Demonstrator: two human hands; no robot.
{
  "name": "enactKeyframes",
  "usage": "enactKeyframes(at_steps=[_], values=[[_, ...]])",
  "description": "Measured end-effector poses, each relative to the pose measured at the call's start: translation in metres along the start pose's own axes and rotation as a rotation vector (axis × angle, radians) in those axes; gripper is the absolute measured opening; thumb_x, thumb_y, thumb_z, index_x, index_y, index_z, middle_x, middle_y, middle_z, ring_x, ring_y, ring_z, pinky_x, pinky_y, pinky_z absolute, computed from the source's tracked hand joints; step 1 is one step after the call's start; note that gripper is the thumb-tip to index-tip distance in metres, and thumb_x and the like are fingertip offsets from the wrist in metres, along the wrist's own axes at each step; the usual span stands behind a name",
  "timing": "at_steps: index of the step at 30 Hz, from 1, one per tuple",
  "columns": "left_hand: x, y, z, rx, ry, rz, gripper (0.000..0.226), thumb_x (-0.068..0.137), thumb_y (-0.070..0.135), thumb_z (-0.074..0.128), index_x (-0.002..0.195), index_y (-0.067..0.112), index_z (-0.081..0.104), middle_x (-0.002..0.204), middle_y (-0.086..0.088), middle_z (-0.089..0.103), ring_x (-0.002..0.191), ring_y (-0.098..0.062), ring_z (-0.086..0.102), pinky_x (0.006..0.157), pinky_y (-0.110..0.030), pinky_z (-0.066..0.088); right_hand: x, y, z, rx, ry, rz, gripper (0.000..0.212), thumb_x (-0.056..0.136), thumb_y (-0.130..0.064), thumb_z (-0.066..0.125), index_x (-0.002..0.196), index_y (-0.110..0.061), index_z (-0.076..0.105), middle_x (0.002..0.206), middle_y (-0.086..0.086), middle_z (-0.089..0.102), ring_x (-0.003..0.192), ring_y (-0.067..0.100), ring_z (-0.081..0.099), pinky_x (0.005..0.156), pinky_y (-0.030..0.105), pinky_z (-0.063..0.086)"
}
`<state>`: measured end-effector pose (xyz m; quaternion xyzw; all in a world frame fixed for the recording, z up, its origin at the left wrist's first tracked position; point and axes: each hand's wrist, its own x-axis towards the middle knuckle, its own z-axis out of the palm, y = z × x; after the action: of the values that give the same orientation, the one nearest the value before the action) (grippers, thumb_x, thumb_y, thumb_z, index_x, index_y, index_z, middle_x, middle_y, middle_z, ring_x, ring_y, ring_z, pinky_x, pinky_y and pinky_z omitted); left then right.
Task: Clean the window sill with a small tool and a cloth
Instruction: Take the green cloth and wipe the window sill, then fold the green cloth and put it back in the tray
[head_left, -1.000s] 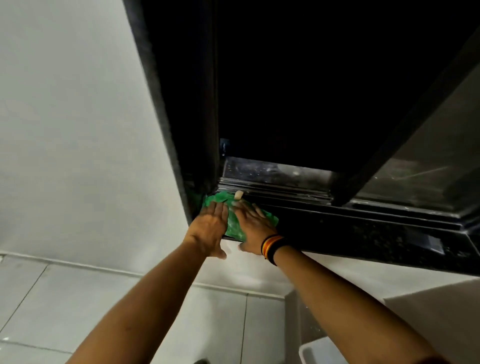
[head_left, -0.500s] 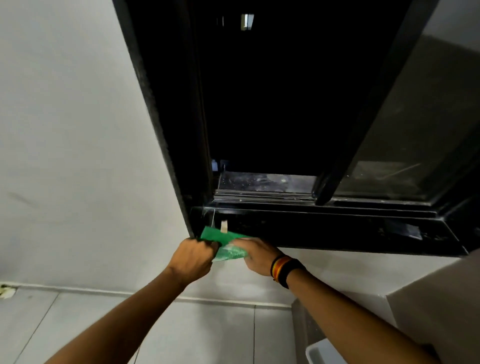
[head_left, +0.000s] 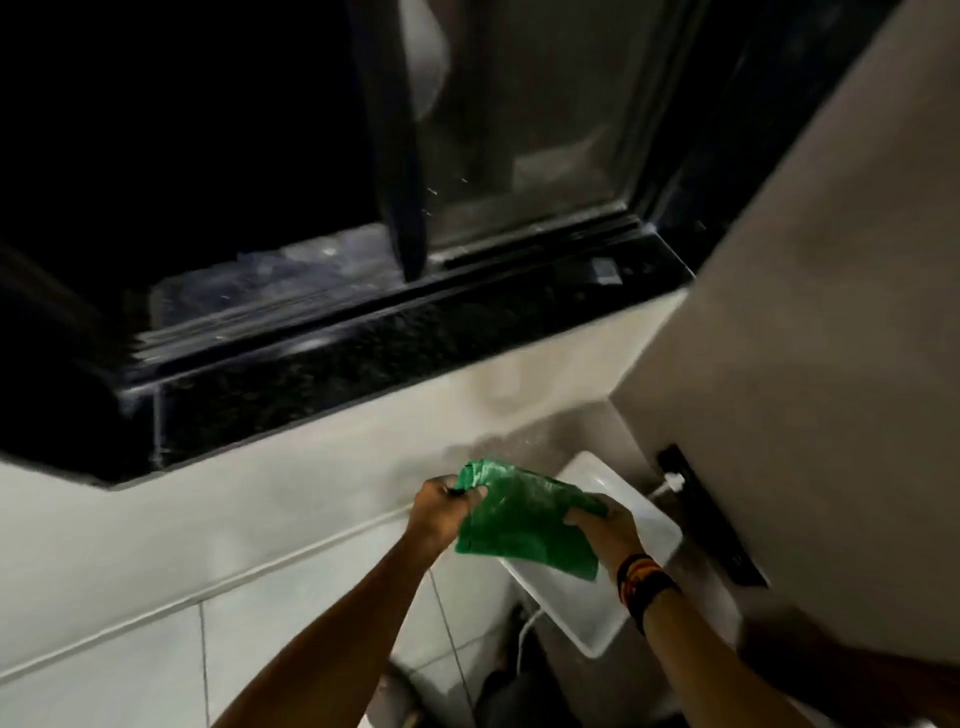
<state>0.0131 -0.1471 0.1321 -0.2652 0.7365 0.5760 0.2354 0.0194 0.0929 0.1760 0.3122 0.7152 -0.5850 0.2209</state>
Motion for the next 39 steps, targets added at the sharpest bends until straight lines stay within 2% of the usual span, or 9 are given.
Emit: enactKeyframes(at_steps=[8, 15, 17, 22, 24, 27, 31, 34, 39], values=[[0.041, -0.031, 0.146, 0.464, -0.071, -0.059, 0.025, 0.087, 0.034, 0.070, 0.104, 0.017, 0.074, 0.100, -0.010, 0.075, 0.091, -0.027, 0.069, 0.077, -0.034, 0.055, 0.072, 0.135, -0.051, 0.062, 0.213, 0.330, 0.028, 0.083, 0.006, 0.063, 0.110, 0.002, 0.059, 0.109, 0.021, 0.062, 0.097, 0.032, 0.058, 0.082, 0.033, 0.043], [0.047, -0.047, 0.158, 0.674, -0.106, 0.098, 0.033, 0.097, 0.007, 0.045, 0.119, 0.017, 0.069, 0.120, -0.012, 0.071, 0.098, -0.026, 0.069, 0.078, -0.032, 0.058, 0.105, 0.172, -0.035, -0.108, 0.127, 0.376, 0.054, 0.093, -0.009, 0.056, 0.144, 0.001, 0.040, 0.144, 0.020, 0.048, 0.132, 0.038, 0.046, 0.110, 0.042, 0.040], [0.033, -0.019, 0.140, 0.747, -0.101, 0.313, 0.032, 0.103, 0.011, 0.045, 0.126, 0.020, 0.065, 0.124, -0.007, 0.071, 0.099, -0.020, 0.071, 0.077, -0.023, 0.055, 0.099, 0.146, -0.036, -0.199, 0.170, 0.215, 0.053, 0.095, -0.006, 0.051, 0.146, -0.001, 0.038, 0.150, 0.020, 0.043, 0.139, 0.036, 0.041, 0.116, 0.045, 0.034], [0.024, 0.086, 0.091, 0.889, 0.078, 1.158, 0.040, 0.096, 0.012, 0.049, 0.133, 0.015, 0.063, 0.129, -0.006, 0.067, 0.116, -0.026, 0.063, 0.098, -0.039, 0.052, 0.090, 0.001, -0.050, -0.368, 0.422, -0.431, 0.040, 0.097, -0.012, 0.050, 0.137, -0.008, 0.054, 0.145, 0.014, 0.052, 0.135, 0.030, 0.047, 0.110, 0.037, 0.039], [0.021, 0.151, 0.072, 0.875, 0.222, 1.290, 0.042, 0.093, 0.009, 0.052, 0.134, 0.013, 0.061, 0.131, -0.008, 0.064, 0.119, -0.027, 0.057, 0.101, -0.040, 0.047, 0.089, -0.083, -0.057, -0.388, 0.497, -0.674, 0.039, 0.098, -0.015, 0.048, 0.136, -0.008, 0.053, 0.145, 0.013, 0.051, 0.134, 0.028, 0.045, 0.111, 0.034, 0.036], [0.024, 0.227, 0.057, 0.867, 0.447, 1.212, 0.041, 0.094, 0.009, 0.052, 0.134, 0.011, 0.060, 0.130, -0.009, 0.063, 0.115, -0.031, 0.055, 0.096, -0.043, 0.046, 0.106, -0.187, -0.062, -0.484, 0.572, -0.952, 0.037, 0.096, -0.016, 0.047, 0.131, -0.009, 0.057, 0.137, 0.013, 0.057, 0.128, 0.028, 0.048, 0.111, 0.040, 0.040], [0.059, 0.282, 0.055, 1.071, 0.432, 0.964, 0.050, 0.102, 0.022, 0.049, 0.148, 0.007, 0.043, 0.145, -0.013, 0.053, 0.123, -0.037, 0.051, 0.099, -0.047, 0.044, 0.143, -0.259, -0.064, -1.045, 0.441, -0.850, 0.049, 0.093, -0.010, 0.049, 0.142, -0.015, 0.047, 0.148, 0.009, 0.049, 0.139, 0.031, 0.040, 0.116, 0.049, 0.028], [0.079, 0.297, 0.063, 1.333, 0.327, 0.844, 0.054, 0.103, 0.030, 0.047, 0.152, 0.009, 0.035, 0.150, -0.012, 0.046, 0.129, -0.035, 0.045, 0.102, -0.044, 0.039, 0.157, -0.268, -0.069, -1.244, 0.429, -0.765, 0.050, 0.090, -0.006, 0.054, 0.138, -0.019, 0.050, 0.136, 0.009, 0.057, 0.130, 0.031, 0.048, 0.120, 0.053, 0.019], [0.073, 0.287, 0.079, 1.403, 0.417, 0.948, 0.029, 0.093, 0.017, 0.062, 0.120, 0.007, 0.063, 0.119, -0.017, 0.058, 0.108, -0.036, 0.052, 0.087, -0.043, 0.041, 0.138, -0.228, -0.085, -1.096, 0.441, -0.925, 0.045, 0.087, -0.001, 0.051, 0.129, -0.017, 0.057, 0.122, 0.015, 0.056, 0.113, 0.036, 0.052, 0.108, 0.047, 0.033]])
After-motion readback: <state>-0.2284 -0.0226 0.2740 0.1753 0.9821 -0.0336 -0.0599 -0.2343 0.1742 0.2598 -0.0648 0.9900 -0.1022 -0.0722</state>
